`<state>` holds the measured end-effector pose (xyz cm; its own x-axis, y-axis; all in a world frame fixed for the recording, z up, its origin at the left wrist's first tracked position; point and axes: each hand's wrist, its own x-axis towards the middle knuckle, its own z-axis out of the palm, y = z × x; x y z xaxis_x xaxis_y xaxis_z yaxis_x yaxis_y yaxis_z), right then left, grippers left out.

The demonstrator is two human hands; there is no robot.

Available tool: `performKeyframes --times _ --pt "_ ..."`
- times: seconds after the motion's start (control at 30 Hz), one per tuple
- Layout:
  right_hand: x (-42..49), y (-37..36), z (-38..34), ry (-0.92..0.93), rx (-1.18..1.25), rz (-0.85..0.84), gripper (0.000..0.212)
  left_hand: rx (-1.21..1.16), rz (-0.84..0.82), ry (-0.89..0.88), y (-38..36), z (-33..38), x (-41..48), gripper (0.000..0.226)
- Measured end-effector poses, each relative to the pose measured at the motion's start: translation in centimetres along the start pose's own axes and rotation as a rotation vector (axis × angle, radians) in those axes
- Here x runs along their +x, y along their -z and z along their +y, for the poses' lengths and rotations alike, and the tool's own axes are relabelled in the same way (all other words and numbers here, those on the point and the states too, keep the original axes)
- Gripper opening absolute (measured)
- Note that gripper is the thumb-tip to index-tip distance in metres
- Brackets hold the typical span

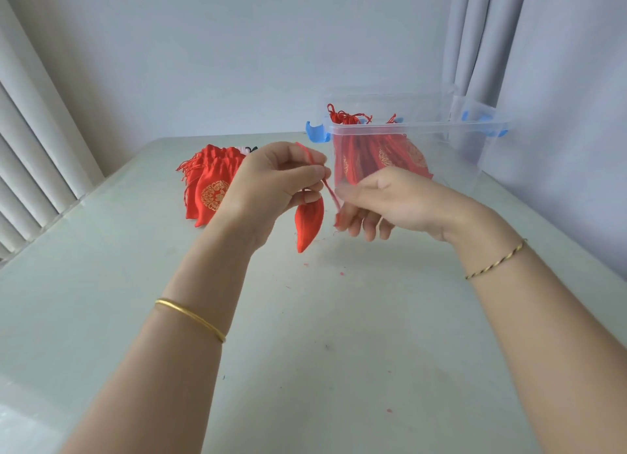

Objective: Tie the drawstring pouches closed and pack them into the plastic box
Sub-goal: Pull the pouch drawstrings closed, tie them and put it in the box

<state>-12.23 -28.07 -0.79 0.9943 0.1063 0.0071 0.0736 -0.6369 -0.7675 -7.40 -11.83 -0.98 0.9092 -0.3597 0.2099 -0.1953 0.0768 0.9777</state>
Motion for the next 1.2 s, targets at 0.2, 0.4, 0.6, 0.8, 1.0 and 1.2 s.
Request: performKeyframes --times 0.2,0.4,0.6,0.8,1.0,1.2 --pt "1.6 -1.1 0.7 0.097 0.395 0.227 0.027 0.210 -0.179 -0.154 -0.3 0.3 -0.5 0.022" --pt "1.8 -2.0 0.9 0.082 0.718 0.085 0.020 0.575 -0.029 -0.472 -0.8 -0.5 -0.5 0.028" --pt "1.8 -2.3 1.0 0.061 0.754 -0.019 0.017 0.647 0.094 -0.592 -0.4 -1.0 -0.3 0.031" --pt "1.9 -2.3 1.0 0.059 0.773 0.017 0.025 0.548 0.143 -0.579 -0.4 -1.3 -0.1 0.032" --pt "2.4 -2.4 1.2 0.016 0.738 0.285 0.031 0.183 0.110 -0.276 -0.2 -1.5 0.0 0.021" --pt "2.7 -2.0 2.0 -0.068 0.844 0.424 0.032 0.083 0.127 0.024 0.4 -2.2 0.4 0.014"
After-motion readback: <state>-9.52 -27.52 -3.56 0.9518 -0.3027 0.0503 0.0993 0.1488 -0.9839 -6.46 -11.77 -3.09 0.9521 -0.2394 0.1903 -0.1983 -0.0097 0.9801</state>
